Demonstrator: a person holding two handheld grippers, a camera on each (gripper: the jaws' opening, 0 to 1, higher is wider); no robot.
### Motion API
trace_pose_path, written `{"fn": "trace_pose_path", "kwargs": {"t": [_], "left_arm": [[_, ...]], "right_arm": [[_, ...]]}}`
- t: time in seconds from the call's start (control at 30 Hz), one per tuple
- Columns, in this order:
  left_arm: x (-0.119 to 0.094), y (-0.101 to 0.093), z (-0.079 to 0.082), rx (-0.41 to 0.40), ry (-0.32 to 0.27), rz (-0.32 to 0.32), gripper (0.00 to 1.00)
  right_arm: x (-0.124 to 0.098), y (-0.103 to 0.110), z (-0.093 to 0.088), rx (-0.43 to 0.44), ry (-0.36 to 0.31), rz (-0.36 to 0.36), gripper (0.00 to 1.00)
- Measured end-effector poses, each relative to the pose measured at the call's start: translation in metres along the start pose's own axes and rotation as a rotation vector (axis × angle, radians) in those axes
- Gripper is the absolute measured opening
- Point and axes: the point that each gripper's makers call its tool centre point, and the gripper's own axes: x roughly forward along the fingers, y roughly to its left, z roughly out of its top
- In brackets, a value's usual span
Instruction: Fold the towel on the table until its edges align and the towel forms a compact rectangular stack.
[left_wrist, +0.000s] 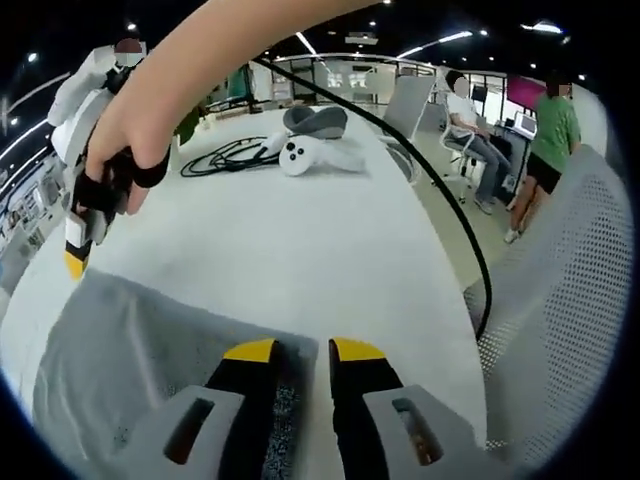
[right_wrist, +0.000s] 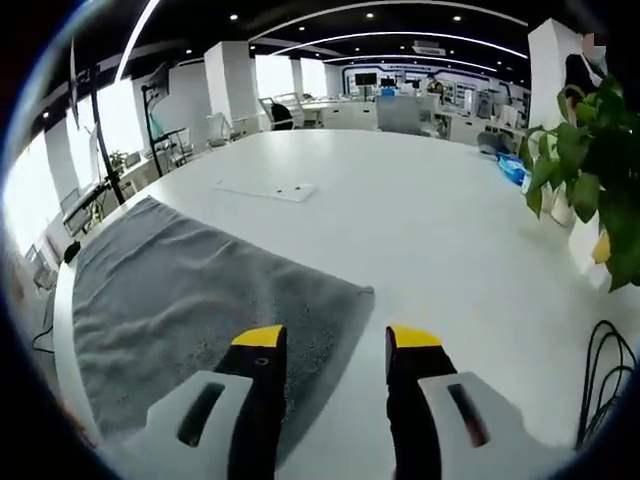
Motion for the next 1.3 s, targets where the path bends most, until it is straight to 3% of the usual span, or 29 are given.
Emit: {"fn": "trace_pose_path", "kwargs": {"t": [0.33,0.4,0.63,0.77,1.0,1.03,1.1,1.3], "left_arm": [[0.002,0.006,0.0,-0.011,-0.006,0.013,0.12],[0.002,0.004,0.001,-0.02,-0.006,0.007,0.06],[-0.002,0.003,0.001,-0.07,-0.011,0.007,0.05],[-0.01,0.005,0.007,-0.101,-0.047,0.011,0.05],[-0.02,0.005,0.018,-0.096,-0.088,0.022,0.05],[-0.022,0.005,0.02,-0.096,-0.093,0.025,0.05],[-0.024,0.006,0.02,-0.095,-0.097,0.03,0.05],[-0.025,0.008,0.017,-0.105,-0.099,0.042,0.05]], "right_arm": [[0.009,0.001,-0.009,0.012,0.024,0.001,0.31],[0.01,0.001,-0.009,0.012,0.022,0.0,0.3],[0.012,-0.006,-0.013,0.024,0.034,-0.026,0.26],[0.013,-0.01,-0.011,0.054,0.021,-0.041,0.23],[0.021,-0.015,-0.01,0.07,0.02,-0.068,0.17],[0.023,-0.018,-0.013,-0.001,0.048,-0.082,0.16],[0.026,-0.017,-0.016,-0.001,0.066,-0.093,0.16],[0.031,-0.014,-0.017,0.058,0.054,-0.08,0.09]]}}
